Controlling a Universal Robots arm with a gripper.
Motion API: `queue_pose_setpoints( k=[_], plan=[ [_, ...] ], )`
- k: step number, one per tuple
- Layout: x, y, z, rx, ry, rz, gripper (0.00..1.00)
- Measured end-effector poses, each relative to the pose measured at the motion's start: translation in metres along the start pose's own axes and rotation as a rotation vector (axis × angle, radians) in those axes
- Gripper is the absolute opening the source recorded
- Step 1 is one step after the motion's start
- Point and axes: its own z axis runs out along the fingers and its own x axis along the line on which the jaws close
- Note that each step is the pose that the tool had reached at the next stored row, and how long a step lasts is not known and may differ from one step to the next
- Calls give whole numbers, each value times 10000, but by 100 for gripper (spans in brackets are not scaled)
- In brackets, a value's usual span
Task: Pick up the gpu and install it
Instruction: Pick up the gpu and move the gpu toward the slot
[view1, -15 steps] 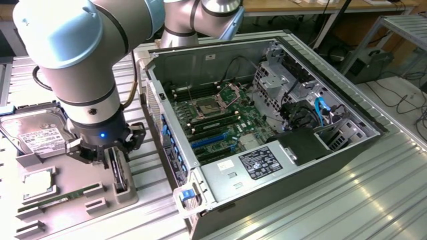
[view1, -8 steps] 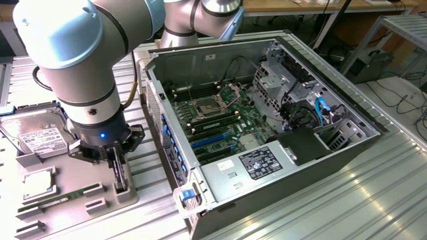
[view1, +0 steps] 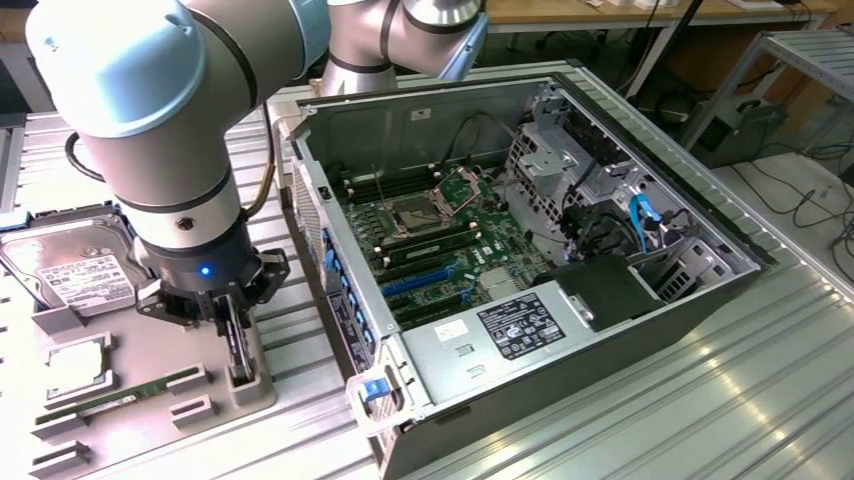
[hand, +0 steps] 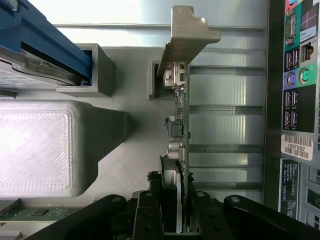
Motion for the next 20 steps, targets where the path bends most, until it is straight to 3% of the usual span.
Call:
queue_pose_setpoints(
  k=[20],
  plan=[
    [-4, 7, -197, -1, 1, 0, 28]
  ],
)
